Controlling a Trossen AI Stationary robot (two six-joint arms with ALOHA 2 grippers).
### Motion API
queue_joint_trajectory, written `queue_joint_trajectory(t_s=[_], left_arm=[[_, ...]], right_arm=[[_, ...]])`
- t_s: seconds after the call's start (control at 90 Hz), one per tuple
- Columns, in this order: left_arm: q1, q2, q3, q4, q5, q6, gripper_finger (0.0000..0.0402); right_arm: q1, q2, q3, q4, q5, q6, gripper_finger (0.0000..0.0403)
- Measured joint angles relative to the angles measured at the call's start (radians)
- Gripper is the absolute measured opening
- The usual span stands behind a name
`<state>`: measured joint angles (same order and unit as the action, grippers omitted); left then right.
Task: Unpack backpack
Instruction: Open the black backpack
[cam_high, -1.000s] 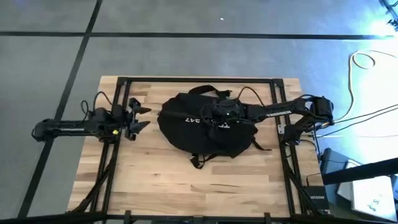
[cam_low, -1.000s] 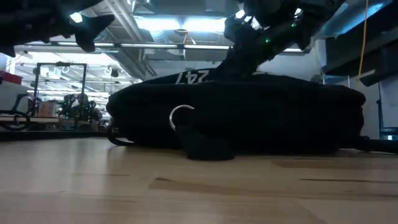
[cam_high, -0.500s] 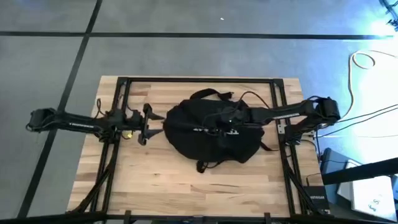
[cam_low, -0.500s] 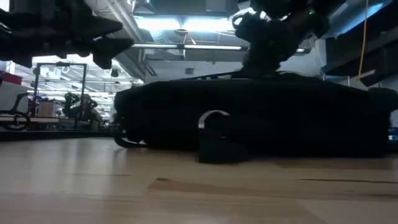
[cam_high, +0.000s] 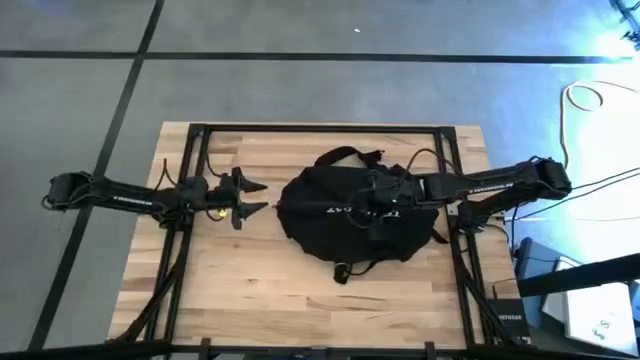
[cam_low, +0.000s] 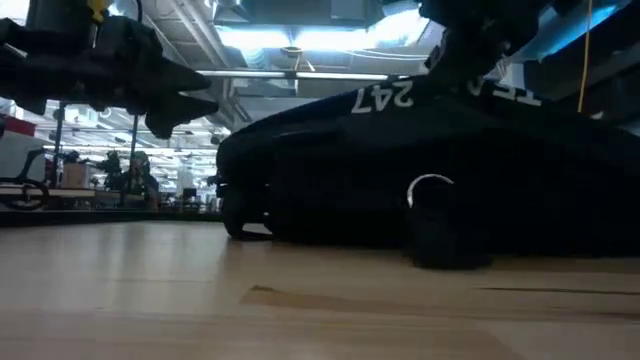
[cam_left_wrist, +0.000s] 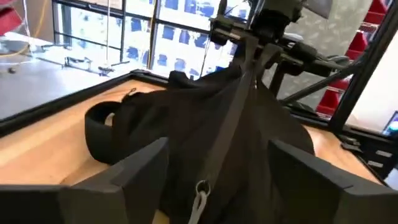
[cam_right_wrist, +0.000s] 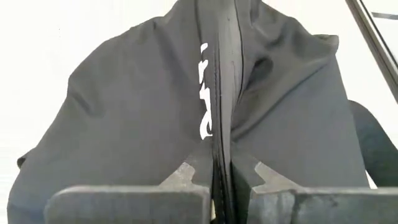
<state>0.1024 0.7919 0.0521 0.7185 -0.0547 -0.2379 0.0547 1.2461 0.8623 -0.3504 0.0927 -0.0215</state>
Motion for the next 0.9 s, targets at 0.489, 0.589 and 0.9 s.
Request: queue_joint_trajectory(t_s=[0.489,0.589,0.9], left_arm=[[-0.127,0.206,0.083,-0.29,-0.141,0.038,0.0258],[-0.13,0.234,0.083,-0.298,-0.197,0.038,0.0258],[-0.129,0.315,0.083,-0.236,-0.292,0.049,0.0258]], right_arm=[[-0.002,0.0,0.0,-0.026,0.002,0.015,0.0],[-0.002,0.0,0.0,-0.024,0.002,0.016,0.0],[-0.003,0.0,0.0,-0.013,0.002,0.016,0.0]])
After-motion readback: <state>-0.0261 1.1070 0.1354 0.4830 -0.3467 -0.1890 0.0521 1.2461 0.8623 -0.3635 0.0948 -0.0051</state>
